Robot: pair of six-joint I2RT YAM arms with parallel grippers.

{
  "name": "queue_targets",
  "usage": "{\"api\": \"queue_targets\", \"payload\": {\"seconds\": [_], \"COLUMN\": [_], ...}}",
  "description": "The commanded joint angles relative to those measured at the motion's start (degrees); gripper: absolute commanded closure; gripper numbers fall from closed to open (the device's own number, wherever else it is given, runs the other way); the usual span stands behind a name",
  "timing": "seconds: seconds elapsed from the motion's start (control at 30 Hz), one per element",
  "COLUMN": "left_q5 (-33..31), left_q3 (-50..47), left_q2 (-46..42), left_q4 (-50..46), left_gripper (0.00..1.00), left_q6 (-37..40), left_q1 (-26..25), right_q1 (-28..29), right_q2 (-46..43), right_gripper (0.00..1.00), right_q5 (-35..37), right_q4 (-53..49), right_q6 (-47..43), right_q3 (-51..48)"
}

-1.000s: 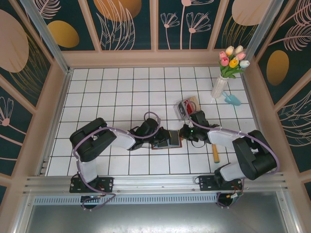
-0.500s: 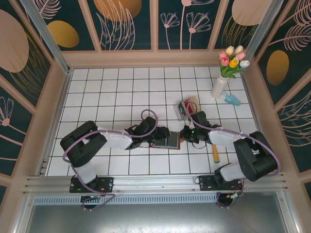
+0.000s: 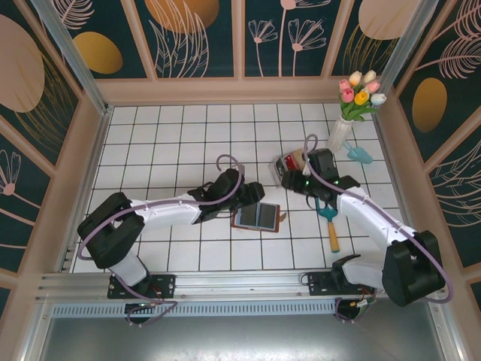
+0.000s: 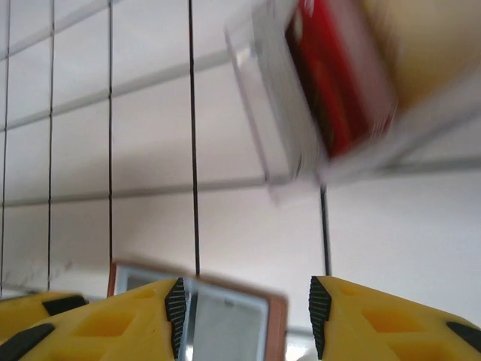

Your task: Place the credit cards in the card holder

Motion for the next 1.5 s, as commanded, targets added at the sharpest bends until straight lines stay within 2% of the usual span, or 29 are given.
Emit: {"api": "queue_targets", "payload": {"seconds": [0.0,0.13,0.33,0.6,0.97,1.1,1.47], "left_q5": [-0.31,2.45,5.87,7.12,7.54,7.67,8.56], "left_q3": [1.47,3.85,9.20,10.60,10.60,10.73,10.59], "left_q2": [-0.21,2.26,7.99,10.43,10.86,11.00,11.17], "left_q4": [-1.48,0.19,-0.06,0.62,0.80,0.93,1.02], "left_gripper": [0.43,0.41,0.37,0.35,0.34,0.34,0.34], "left_q6": [1.72,1.25,1.80,1.33,1.39,1.38,1.14], "left_q1": [3.53,6.65,7.50,7.66,7.68,7.71,7.67], "right_q1": [-1.95,-2.15,-1.98,-0.49,2.51,4.23,4.66], "right_q2": [4.57,14.38,23.11,30.73,36.20,37.06,34.76], "right_gripper": [0.50,0.53,0.60,0.60,0.61,0.65,0.74], "right_q5": [11.93,17.30,15.59,18.37,29.20,34.13,38.49], "right_q4": [-7.17,-9.56,-9.57,-10.99,-12.39,-12.91,-12.56], "right_q6": [-9.82,-13.16,-16.42,-18.44,-19.37,-19.69,-19.26], "right_q3": [6.89,14.52,21.17,26.63,28.61,28.56,27.50]}}
